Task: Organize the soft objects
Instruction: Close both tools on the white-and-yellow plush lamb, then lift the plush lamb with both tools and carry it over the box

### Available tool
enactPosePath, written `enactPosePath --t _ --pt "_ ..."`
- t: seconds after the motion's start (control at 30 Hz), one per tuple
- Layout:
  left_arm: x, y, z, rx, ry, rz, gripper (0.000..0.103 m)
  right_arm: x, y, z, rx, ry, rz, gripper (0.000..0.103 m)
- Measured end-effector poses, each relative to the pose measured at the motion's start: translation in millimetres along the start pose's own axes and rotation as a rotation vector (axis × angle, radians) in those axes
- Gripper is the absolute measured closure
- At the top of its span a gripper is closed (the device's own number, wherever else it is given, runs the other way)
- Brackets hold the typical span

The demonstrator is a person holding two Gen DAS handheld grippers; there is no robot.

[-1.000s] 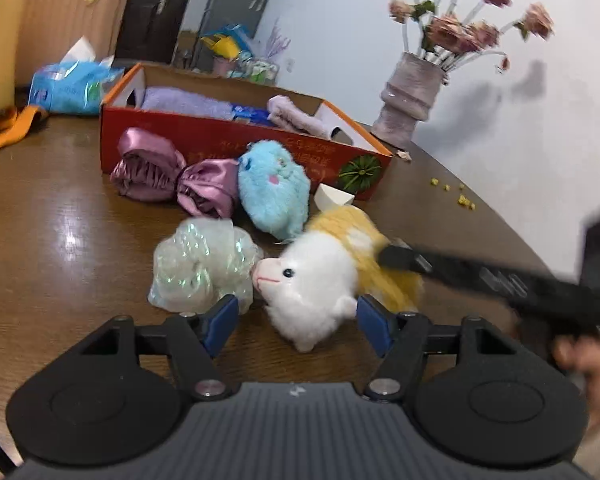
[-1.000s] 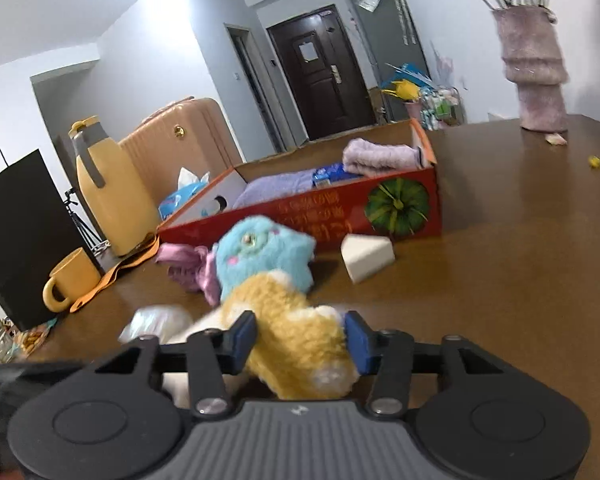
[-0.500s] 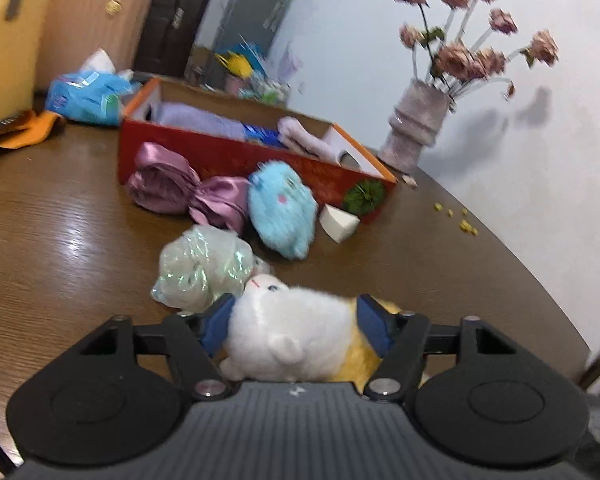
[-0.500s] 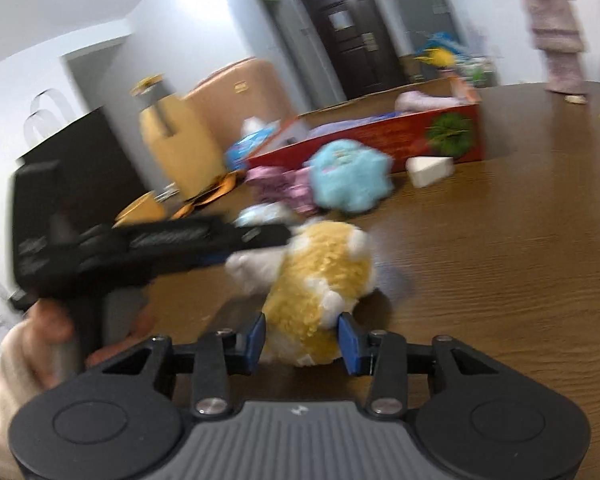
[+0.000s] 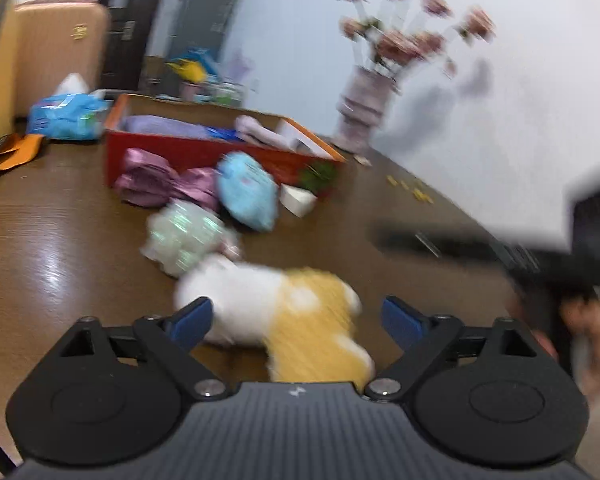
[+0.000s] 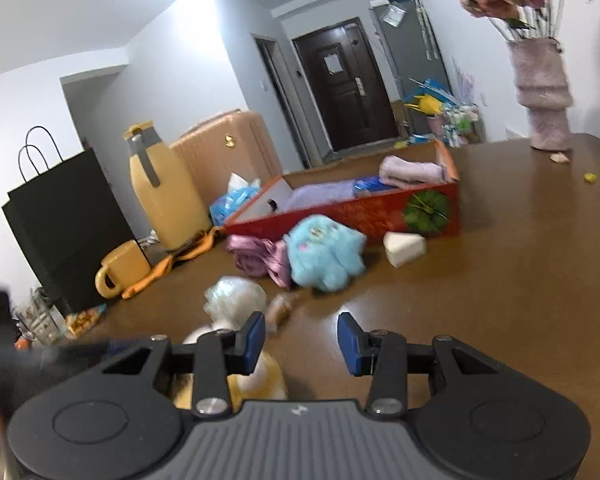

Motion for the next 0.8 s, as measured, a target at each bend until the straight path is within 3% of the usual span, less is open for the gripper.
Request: enactPosePath --t 0.1,0.2,0.33,0.47,0.57,0.63,0.7,0.8 --pt "6 17 13 0.088 -0.046 -0.063 0.006 35 -11 0 -0.014 -0.04 -0.034 0.062" --pt "1 9 25 0.087 -0.079 -0.09 0.014 60 -23 15 -0.031 -0.117 -0.029 0.064" --pt "-26 -27 44 0.012 -0.081 -0.1 0.015 47 -31 37 0.004 -0.143 -0.039 0.068" --pt "-42 -68 60 -0.067 -0.108 -0.289 0.017 18 -36 53 0.041 -0.138 -0.018 0.066" --pt "-46 -90 60 -0.212 -0.108 -0.344 0.021 8 -51 68 0.027 -0.196 -0.071 0.065" --pt "-51 -91 55 -0.27 -0.079 -0.287 0.021 1 -58 70 0.011 -0.19 -0.092 0.066" --pt "-56 -88 48 -0.305 -0.029 -0.199 0.021 -6 -56 64 0.003 -0.139 -0.058 0.065" --pt "-67 -77 42 -0.296 0.023 -0.06 0.016 -10 -42 53 0.045 -0.093 -0.016 0.065"
Point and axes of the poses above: each gripper's, at about its wrist camera, not at the fingertips, and x roughly the way its jaws point, y to its right, z to its underside, the point moved 6 cm from there along x, roughly the way its jaws point, and after that the axes turned 14 degrees about x, right-handed, at the moved point
